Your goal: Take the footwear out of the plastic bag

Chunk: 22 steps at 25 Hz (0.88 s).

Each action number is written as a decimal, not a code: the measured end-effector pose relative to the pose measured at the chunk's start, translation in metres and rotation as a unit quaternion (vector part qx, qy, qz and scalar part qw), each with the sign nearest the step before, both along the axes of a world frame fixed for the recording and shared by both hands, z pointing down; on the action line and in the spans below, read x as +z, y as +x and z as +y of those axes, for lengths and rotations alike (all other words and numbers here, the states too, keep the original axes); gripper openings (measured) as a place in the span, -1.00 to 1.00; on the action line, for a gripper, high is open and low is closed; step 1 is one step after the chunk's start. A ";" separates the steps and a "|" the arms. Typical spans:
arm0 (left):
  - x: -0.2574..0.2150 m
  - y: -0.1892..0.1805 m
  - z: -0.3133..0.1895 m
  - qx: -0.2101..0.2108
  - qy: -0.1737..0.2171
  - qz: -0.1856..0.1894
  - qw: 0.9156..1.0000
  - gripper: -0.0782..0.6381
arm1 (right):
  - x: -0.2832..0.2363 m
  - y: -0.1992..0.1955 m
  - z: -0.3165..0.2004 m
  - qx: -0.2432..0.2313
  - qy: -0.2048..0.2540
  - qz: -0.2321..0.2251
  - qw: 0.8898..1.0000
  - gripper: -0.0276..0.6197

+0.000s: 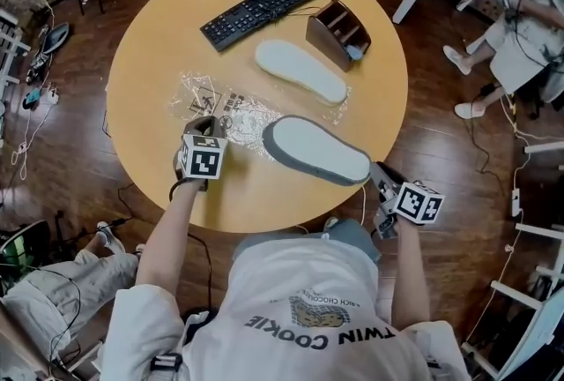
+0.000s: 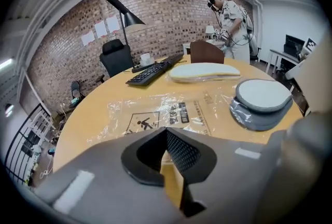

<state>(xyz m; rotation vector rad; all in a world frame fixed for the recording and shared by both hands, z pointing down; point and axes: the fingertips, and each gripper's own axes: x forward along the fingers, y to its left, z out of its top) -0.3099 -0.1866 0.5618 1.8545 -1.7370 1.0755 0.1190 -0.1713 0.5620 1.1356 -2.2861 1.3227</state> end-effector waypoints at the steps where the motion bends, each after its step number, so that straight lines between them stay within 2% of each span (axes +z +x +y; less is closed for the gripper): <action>1: -0.005 0.005 0.001 -0.002 0.008 0.002 1.000 -0.78 | 0.000 -0.001 -0.003 -0.007 0.005 0.006 1.000 -0.67; 6: -0.031 0.043 0.009 -0.030 0.053 0.022 0.998 -0.78 | -0.004 -0.010 -0.010 -0.067 0.027 0.007 0.997 -0.60; 11: -0.049 0.104 0.018 -0.062 0.095 0.051 0.992 -0.78 | -0.008 -0.008 -0.017 -0.132 0.047 -0.004 0.990 -0.58; 16: -0.061 0.162 0.036 -0.085 0.121 0.047 0.988 -0.78 | -0.017 -0.002 -0.021 -0.182 0.075 -0.026 0.980 -0.58; 22: -0.079 0.221 0.074 -0.117 0.142 0.040 0.982 -0.78 | -0.033 0.009 -0.002 -0.238 0.092 -0.051 0.966 -0.58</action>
